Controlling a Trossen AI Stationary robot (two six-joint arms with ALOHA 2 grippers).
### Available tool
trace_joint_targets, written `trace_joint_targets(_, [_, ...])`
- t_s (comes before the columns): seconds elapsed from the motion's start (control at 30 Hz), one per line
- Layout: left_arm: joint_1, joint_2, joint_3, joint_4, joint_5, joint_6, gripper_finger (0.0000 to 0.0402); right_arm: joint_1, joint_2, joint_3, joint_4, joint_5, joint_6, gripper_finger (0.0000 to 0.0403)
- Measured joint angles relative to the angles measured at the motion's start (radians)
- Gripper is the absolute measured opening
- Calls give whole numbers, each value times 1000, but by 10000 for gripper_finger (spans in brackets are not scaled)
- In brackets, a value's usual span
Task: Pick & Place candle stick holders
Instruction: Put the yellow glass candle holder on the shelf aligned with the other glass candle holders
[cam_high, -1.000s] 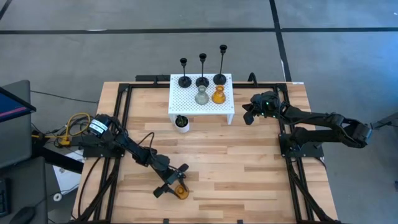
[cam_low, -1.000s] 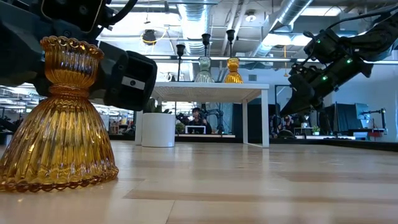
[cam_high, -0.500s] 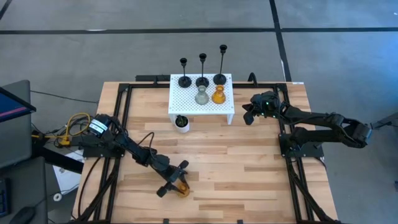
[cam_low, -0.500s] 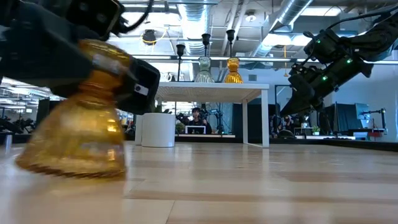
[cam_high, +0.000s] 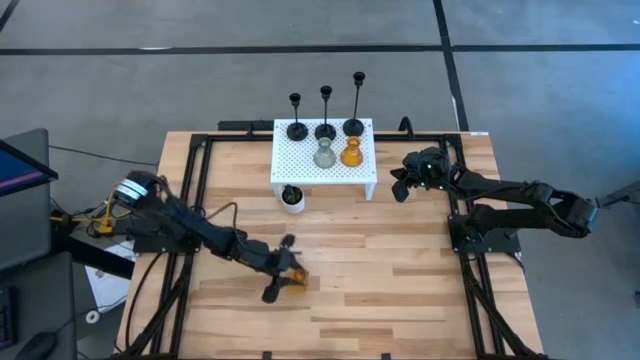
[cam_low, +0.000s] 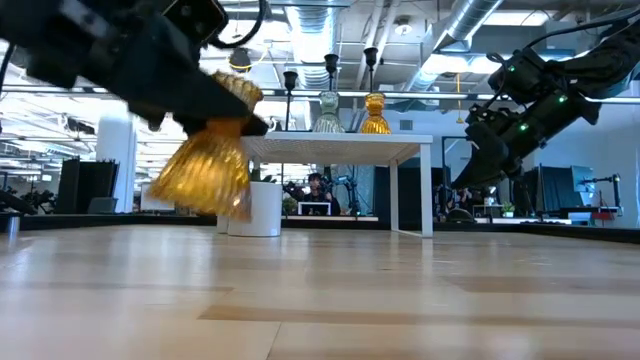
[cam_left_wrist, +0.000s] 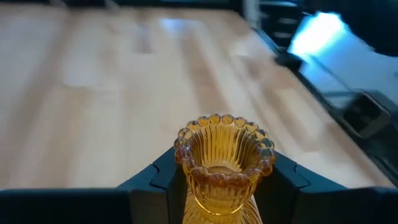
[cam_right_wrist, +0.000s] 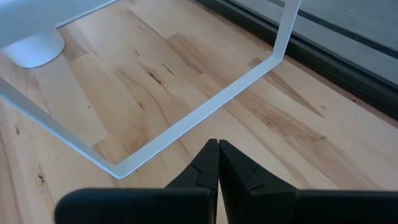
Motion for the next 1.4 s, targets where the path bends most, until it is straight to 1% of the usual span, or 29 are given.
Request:
trace_joint_targets(0.17, [0,-165,0,-126,-151,22,141,0,0,0,0,0,0,0])
trace_joint_targets(0.3, [0,-290,0,-152,-239,140,140,0,0,0,0,0,1,0])
trace_joint_targets(0.37, [5,-349,0,-151,-310,218,140,0,0,0,0,0,1,0])
trace_joint_targets(0.5, [59,-447,0,-153,-456,334,140,0,0,0,0,0,1,0])
trace_joint_targets(0.57, [114,-483,0,-151,-488,360,140,0,0,0,0,0,3,0])
trace_joint_targets(0.67, [220,-514,4,-150,-491,365,140,0,0,0,0,0,3,0])
trace_joint_targets(0.8, [359,-513,37,-151,-469,365,140,0,0,0,0,0,3,0])
trace_joint_targets(0.87, [421,-497,59,-149,-440,365,140,0,0,0,4,0,3,0])
trace_joint_targets(0.97, [501,-457,91,-151,-370,359,140,0,0,0,11,0,3,0])
trace_joint_targets(1.1, [579,-390,129,-150,-318,339,140,0,0,0,14,0,3,0])
trace_joint_targets(1.33, [667,-296,191,-157,-318,335,140,0,0,0,14,0,1,0])
trace_joint_targets(1.4, [684,-279,199,-158,-318,306,140,0,0,0,14,0,0,0])
